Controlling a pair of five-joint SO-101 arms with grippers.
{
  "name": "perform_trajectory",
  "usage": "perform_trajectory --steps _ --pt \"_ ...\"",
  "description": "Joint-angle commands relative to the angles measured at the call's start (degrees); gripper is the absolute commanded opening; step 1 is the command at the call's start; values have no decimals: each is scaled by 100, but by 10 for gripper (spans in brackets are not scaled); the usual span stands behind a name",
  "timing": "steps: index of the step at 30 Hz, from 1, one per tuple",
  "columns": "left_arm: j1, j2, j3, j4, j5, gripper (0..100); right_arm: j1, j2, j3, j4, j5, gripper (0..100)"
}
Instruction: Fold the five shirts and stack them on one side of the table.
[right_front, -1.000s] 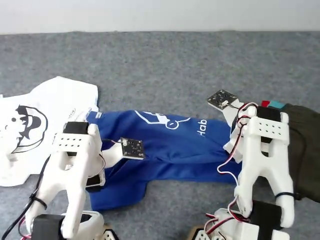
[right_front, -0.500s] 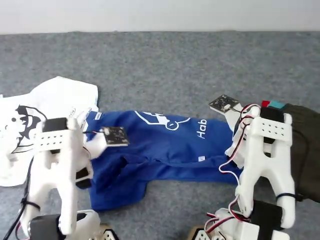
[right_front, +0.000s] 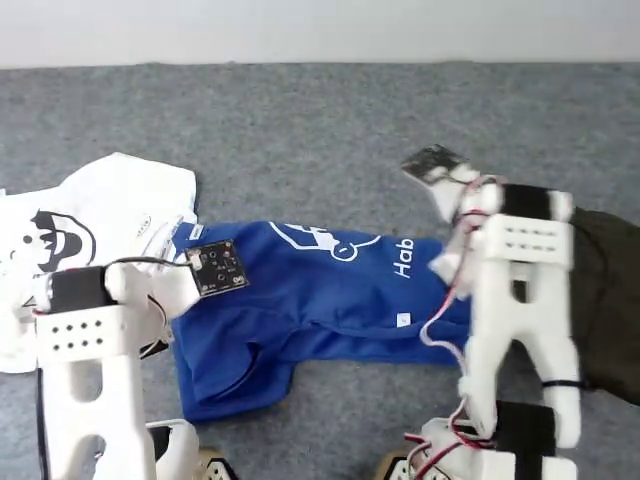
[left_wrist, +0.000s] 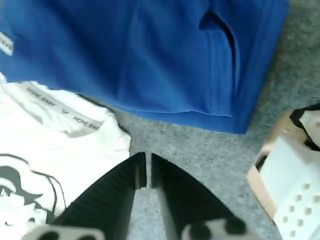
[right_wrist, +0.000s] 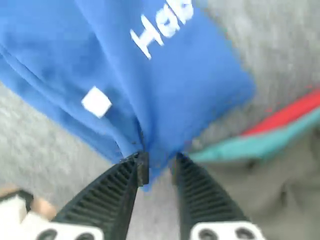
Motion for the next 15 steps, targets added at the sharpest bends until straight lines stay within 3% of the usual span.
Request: perform_trajectory --steps 1,7,15 --pt "9 -176 -180 158 413 14 -778 -22 440 -716 -440 9" --pt "9 -176 -180 158 563 14 -901 954 1020 -1420 -703 10" --pt "9 -176 -180 132 695 14 -110 1692 1064 -277 -651 10"
